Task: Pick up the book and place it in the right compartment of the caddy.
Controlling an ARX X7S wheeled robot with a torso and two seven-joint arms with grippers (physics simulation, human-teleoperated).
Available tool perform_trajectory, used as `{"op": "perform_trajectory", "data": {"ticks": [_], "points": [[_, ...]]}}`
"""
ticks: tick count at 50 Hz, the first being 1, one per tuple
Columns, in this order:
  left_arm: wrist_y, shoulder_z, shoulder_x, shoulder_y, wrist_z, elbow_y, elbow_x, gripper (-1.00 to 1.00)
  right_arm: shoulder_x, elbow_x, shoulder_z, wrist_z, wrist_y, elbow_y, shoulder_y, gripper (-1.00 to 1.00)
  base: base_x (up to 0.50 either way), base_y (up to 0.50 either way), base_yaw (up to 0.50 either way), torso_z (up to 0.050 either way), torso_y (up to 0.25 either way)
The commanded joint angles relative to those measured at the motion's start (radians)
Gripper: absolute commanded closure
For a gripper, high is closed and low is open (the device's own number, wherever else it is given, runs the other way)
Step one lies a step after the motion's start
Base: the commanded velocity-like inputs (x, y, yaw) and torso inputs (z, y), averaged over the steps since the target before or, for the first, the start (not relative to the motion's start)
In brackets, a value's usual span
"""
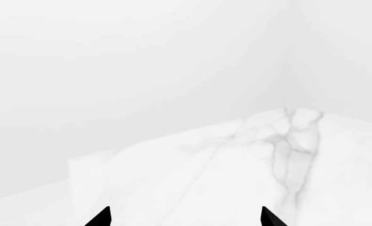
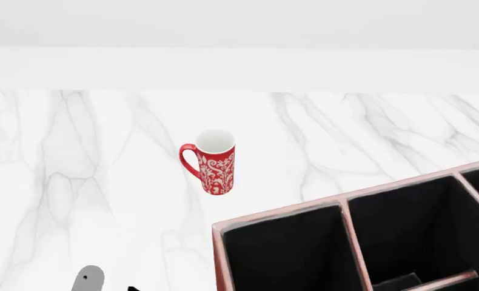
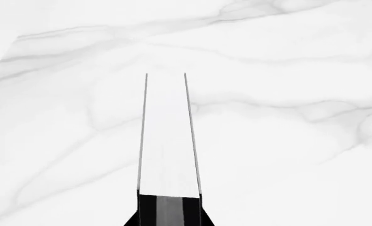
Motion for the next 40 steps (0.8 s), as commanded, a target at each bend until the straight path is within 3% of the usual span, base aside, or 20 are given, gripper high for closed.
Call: {"op": "perform_trajectory", "data": {"ticks": [1,19,31,40], "points": [[0.012,0.001,0.001,0.003,0.018,-0.011,-0.011,-1.0,0.004,0.036,0.078,0.06,0.059,-0.084,0.015,1.0,0.0,0.0,0.0,0.0,0.0],[0.019,0.0,0.002,0.002,0.024,-0.026,-0.019,-1.0,0.018,0.182,0.222,0.209,0.304,-0.307,0.087,1.0,0.0,0.0,0.0,0.0,0.001],[0.032,-0.012,0.005,0.006,0.037,-0.039,-0.039,-1.0,-0.075,0.319,0.488,0.445,0.47,-0.322,0.14,1.0,0.0,0.0,0.0,0.0,0.001],[0.04,-0.022,0.01,0.01,0.044,-0.042,-0.046,-1.0,-0.094,0.36,0.59,0.524,0.518,-0.303,0.189,1.0,0.0,0.0,0.0,0.0,0.001]]}}
